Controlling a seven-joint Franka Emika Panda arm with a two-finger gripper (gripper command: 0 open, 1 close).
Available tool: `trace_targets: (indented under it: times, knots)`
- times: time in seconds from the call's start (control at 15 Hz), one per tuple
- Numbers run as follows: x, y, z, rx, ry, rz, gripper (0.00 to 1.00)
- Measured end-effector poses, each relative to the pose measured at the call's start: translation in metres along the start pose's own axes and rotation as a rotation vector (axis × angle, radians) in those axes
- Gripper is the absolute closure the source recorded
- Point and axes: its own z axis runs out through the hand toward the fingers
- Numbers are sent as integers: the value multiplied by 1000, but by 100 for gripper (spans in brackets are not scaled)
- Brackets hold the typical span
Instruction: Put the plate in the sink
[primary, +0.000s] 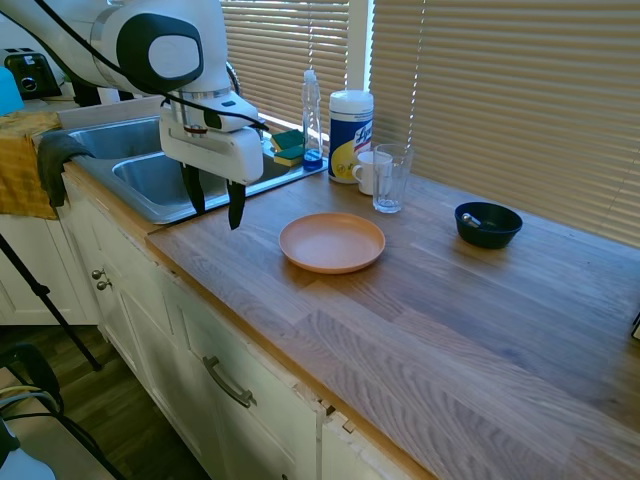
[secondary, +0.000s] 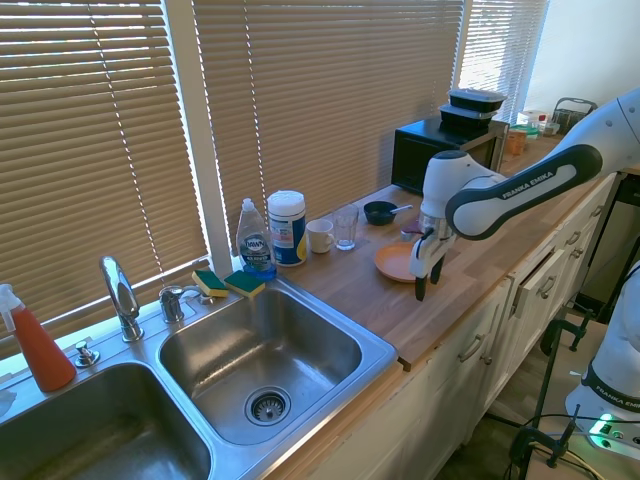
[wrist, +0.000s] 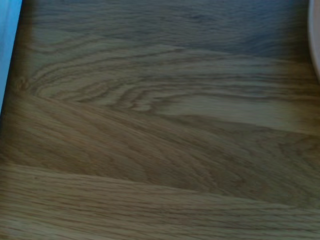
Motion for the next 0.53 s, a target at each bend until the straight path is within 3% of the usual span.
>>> trace_targets:
  times: [0.27, 0.53]
  knots:
    - [4, 0, -4, 10, 6, 7, 0]
    - [49, 20, -26, 51, 28, 48, 0]
